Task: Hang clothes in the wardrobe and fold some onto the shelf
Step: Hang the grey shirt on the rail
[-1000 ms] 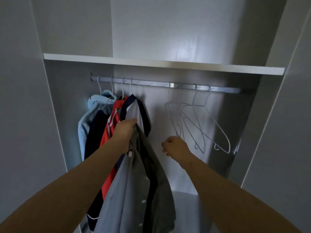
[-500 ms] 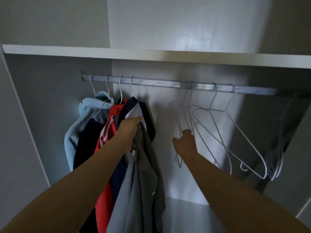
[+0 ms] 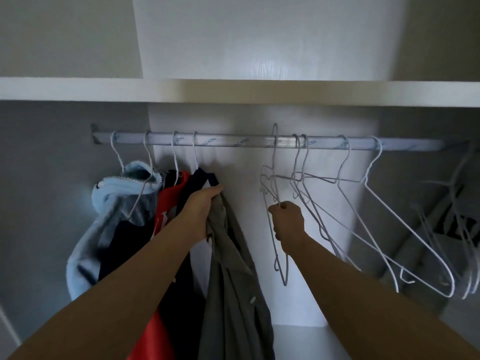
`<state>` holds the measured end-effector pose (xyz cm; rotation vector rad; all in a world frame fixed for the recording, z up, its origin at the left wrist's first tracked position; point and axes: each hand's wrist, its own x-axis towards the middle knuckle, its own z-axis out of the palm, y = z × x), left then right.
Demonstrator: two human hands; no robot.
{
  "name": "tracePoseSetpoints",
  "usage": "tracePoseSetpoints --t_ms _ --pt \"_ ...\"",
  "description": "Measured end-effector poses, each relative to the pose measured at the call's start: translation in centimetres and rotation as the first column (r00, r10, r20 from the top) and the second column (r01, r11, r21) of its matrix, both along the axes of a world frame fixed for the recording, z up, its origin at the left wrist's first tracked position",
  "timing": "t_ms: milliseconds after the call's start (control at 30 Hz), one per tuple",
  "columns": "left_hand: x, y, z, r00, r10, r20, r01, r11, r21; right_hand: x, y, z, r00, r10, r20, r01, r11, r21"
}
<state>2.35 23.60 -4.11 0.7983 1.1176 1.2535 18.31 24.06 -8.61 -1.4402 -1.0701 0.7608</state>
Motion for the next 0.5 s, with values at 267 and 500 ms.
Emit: tracePoseSetpoints --t_ms 267,500 --pt "0.2 1.3 -0.1 0.996 -0.084 -0.013 0.083 0.996 -0.032 -0.5 -0.9 0.1 0.999 0.027 0.019 -0.029 0.996 0.085" --pt "0.7 -1.0 -0.3 0.996 -0.079 -0.043 0.079 0.997 -0.006 0.1 -4.9 -1.1 0.996 0.061 0.058 -0.066 0.994 0.086"
